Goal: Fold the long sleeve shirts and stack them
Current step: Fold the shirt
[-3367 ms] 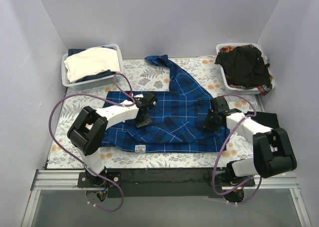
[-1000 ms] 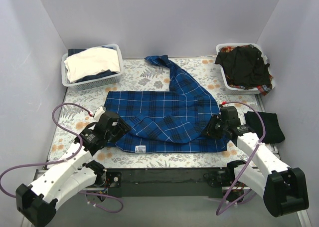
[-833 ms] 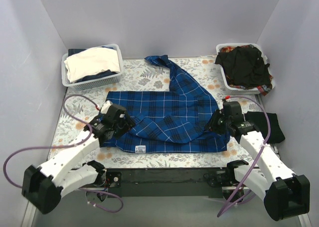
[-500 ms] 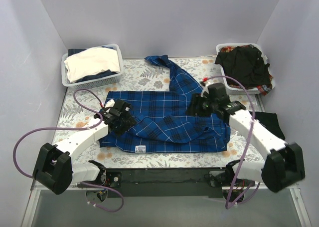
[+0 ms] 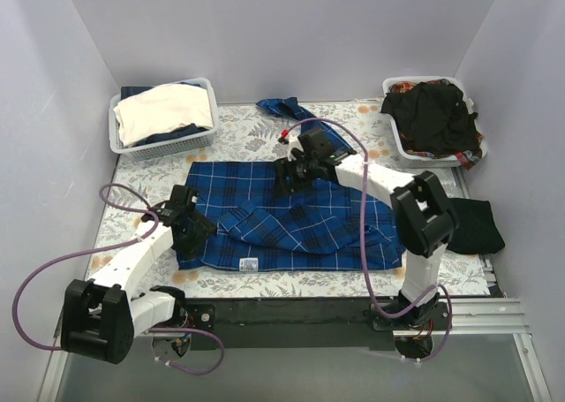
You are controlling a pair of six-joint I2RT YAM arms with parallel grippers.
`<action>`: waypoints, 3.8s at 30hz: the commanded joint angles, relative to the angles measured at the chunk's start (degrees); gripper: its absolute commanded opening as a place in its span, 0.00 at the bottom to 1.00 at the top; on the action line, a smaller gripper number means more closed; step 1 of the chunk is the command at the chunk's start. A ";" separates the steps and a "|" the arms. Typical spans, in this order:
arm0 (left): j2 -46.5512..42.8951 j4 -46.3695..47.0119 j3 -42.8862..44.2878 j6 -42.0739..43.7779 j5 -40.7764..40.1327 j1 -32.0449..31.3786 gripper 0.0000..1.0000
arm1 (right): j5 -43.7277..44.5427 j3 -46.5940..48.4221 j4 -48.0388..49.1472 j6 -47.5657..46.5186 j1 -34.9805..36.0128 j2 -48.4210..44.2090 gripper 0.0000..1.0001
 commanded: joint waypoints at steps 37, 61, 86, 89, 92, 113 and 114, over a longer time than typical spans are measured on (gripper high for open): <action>0.19 -0.76 3.58 6.65 13.36 16.48 0.49 | 26.01 29.96 -6.53 -4.12 10.73 0.85 0.01; -8.51 -22.20 19.31 -3.63 -15.81 16.92 0.47 | 29.02 15.47 3.49 -4.93 29.89 13.26 0.37; 6.95 11.80 7.90 17.65 24.96 8.93 0.46 | 34.45 -23.82 -10.13 14.24 3.89 -23.93 0.53; 10.99 12.69 6.31 15.36 22.24 4.97 0.47 | 34.45 -27.07 -9.78 16.70 2.39 -23.14 0.49; 14.16 12.95 4.56 12.37 18.73 3.38 0.47 | 34.62 -29.36 -9.78 18.02 1.68 -21.74 0.47; 2.13 -4.53 -0.55 0.68 15.55 3.74 0.52 | 26.28 -43.51 -17.86 21.28 -0.78 -32.54 0.44; 0.47 -5.58 0.76 0.59 15.21 3.82 0.51 | 26.36 -42.73 -18.48 20.93 -0.87 -33.07 0.44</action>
